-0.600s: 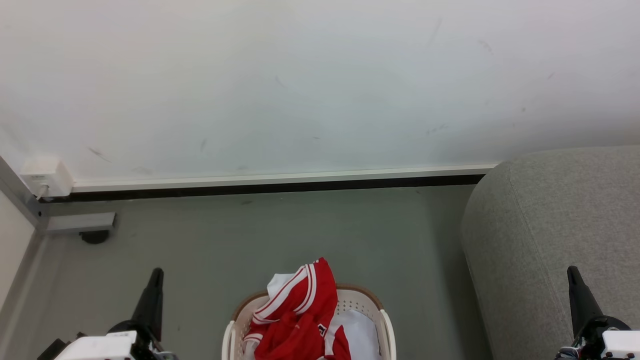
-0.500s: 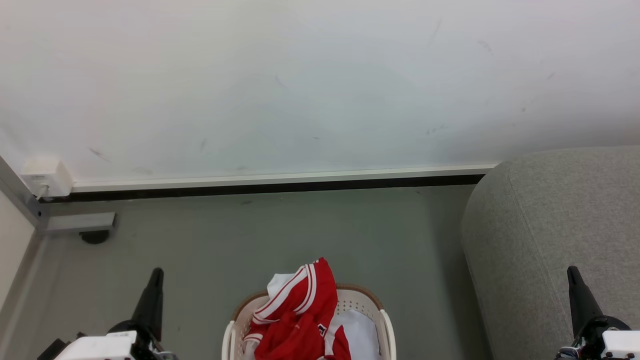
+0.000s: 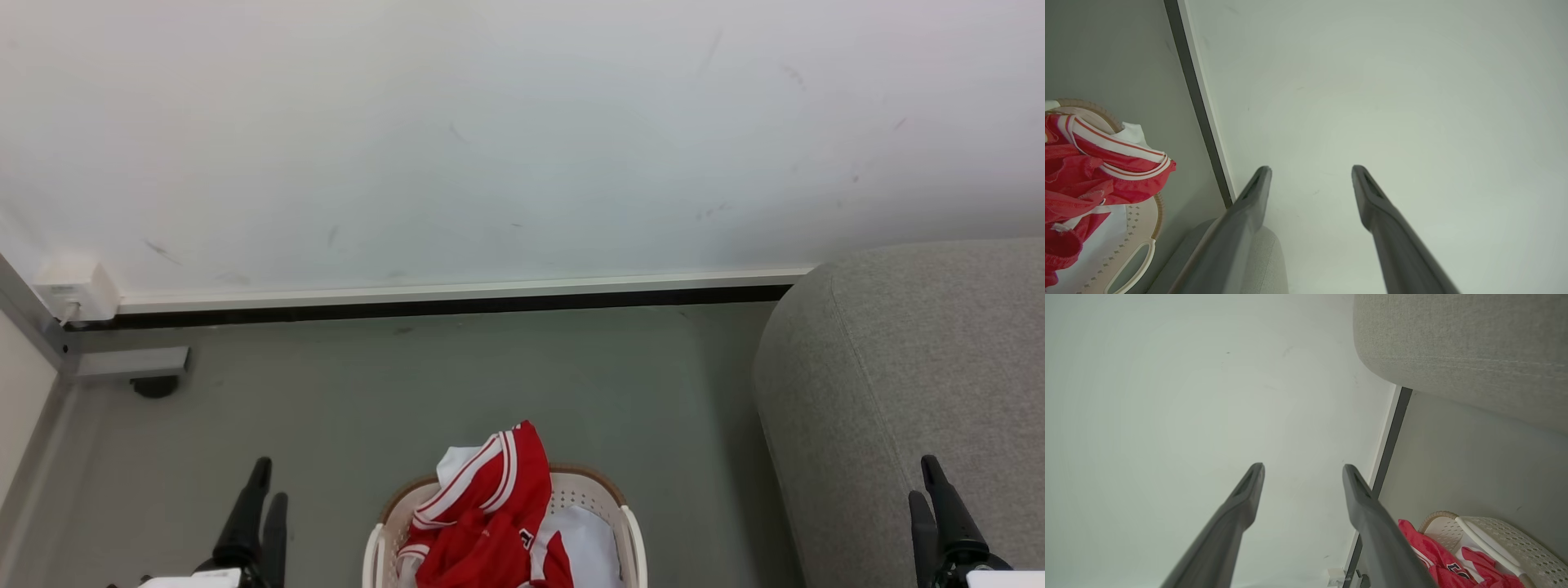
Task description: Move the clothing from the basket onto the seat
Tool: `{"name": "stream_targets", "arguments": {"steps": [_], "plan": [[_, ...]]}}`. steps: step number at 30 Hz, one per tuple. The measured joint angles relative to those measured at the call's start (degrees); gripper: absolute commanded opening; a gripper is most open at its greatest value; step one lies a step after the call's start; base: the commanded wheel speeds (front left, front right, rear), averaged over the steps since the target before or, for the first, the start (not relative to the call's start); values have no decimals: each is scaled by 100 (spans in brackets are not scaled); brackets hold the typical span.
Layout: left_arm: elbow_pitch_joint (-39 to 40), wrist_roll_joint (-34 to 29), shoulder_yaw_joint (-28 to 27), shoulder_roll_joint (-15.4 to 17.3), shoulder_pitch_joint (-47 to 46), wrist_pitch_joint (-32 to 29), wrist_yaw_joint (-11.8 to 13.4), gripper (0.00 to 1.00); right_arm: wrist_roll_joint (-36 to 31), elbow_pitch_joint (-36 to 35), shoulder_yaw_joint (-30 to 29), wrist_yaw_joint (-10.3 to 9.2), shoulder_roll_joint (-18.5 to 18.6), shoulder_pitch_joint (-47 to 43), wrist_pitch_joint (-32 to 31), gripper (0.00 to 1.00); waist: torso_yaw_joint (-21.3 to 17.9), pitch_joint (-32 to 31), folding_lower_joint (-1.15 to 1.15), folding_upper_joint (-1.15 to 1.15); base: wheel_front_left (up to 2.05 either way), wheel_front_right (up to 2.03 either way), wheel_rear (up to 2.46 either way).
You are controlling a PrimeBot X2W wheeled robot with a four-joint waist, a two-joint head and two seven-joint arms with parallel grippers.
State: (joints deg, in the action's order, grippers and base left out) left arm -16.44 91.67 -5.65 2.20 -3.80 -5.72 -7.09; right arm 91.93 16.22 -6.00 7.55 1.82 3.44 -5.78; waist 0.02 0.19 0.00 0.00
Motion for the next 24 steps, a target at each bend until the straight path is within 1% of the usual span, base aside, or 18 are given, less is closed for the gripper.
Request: {"name": "stream_targets", "arguments": {"steps": [2,7,18,24], "plan": [[3,-80,47,0,-1,55,0,100,-121,-23,11,0,0,-3,55,100,4,1,0,0,0,0,0],[15,-321,123,0,-1,190,0,100,-669,-123,41,0,2,-25,193,100,15,2,0,0,0,0,0],[157,-1484,312,1,-1,458,10,100,-2206,-405,93,0,7,-127,483,100,54,1,0,0,0,0,0],[250,-2163,407,1,0,627,75,100,-2951,-523,138,0,19,-184,614,100,76,-7,0,0,0,0,0]]}}
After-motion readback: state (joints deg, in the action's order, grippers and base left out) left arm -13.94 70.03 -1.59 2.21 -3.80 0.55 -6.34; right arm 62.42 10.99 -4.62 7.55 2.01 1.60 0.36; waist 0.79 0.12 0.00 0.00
